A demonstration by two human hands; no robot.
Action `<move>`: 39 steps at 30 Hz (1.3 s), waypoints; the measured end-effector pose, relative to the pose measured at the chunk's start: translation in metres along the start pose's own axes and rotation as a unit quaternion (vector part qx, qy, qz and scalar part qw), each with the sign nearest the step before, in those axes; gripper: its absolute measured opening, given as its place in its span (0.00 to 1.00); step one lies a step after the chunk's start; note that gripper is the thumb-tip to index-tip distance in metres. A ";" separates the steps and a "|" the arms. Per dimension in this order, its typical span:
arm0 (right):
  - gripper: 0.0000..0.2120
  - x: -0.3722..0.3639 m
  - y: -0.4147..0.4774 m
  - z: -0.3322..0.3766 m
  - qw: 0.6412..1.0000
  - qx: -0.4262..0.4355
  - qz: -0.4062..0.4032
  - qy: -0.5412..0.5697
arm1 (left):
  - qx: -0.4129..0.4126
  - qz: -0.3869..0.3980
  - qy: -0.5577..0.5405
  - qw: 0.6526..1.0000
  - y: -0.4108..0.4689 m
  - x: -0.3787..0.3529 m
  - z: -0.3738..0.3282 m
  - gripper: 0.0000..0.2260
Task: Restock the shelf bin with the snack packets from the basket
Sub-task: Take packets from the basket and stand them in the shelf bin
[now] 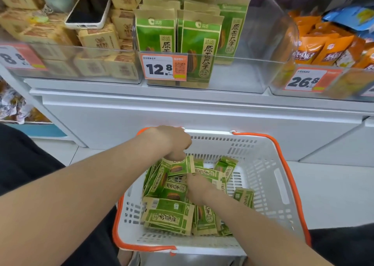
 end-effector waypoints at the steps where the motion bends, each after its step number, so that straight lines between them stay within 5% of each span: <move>1: 0.11 -0.001 0.000 0.002 1.000 -0.007 0.010 0.017 | 0.002 -0.003 0.003 1.000 0.002 -0.001 0.001 0.17; 5: 0.06 0.015 0.001 0.003 0.996 -0.017 -0.014 0.083 | 0.012 -0.007 -0.003 1.000 0.005 -0.001 0.002 0.18; 10: 0.11 0.021 -0.005 -0.003 0.987 0.005 -0.011 0.159 | 0.012 -0.003 -0.007 1.000 0.001 0.001 0.000 0.18; 14: 0.04 0.034 -0.010 0.000 0.977 0.071 -0.016 0.200 | 0.015 0.012 -0.005 1.000 -0.001 0.001 -0.003 0.17; 20: 0.08 0.091 -0.021 -0.016 0.960 0.129 -0.155 0.192 | 0.034 0.017 -0.020 0.999 -0.008 0.008 -0.001 0.26; 25: 0.10 0.153 -0.047 -0.020 0.903 0.156 -0.258 0.306 | 0.091 -0.001 -0.016 0.996 -0.007 0.012 0.020 0.25; 32: 0.10 0.209 -0.080 -0.019 0.820 0.206 -0.377 0.378 | 0.125 -0.238 -0.263 0.927 -0.005 0.034 0.044 0.21; 39: 0.16 0.217 -0.091 -0.002 0.843 0.250 -0.386 0.278 | 0.131 -0.355 -0.349 0.857 -0.014 0.045 0.049 0.19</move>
Point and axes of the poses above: each hand's wrist, its own y-axis towards the middle knuckle, its own x-axis out of the back of the hand, z = x × y, the point moved 2 cm from there along y, towards the middle knuckle, and after that the axes turned 12 degrees about y, right-handed, at the moved point
